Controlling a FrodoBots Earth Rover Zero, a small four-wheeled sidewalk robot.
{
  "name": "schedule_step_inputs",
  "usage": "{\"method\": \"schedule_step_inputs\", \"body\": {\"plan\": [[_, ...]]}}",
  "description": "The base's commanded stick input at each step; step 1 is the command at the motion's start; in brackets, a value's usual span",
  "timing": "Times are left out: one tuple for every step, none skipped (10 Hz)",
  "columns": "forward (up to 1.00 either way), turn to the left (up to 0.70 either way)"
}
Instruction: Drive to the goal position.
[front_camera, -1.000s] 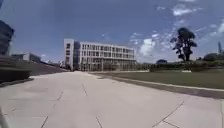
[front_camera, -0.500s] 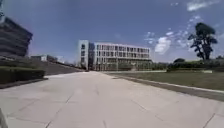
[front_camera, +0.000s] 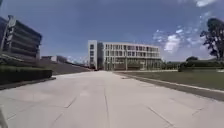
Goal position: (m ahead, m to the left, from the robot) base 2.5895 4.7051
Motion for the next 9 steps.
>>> {"method": "schedule_step_inputs", "body": {"plan": [[0.7,0.0],[0.7,0.0],[0.7,0.0],[0.7,0.0],[0.7,0.0],[0.7,0.0],[0.7,0.15],[0.7,0.27],[0.7,0.11]]}}
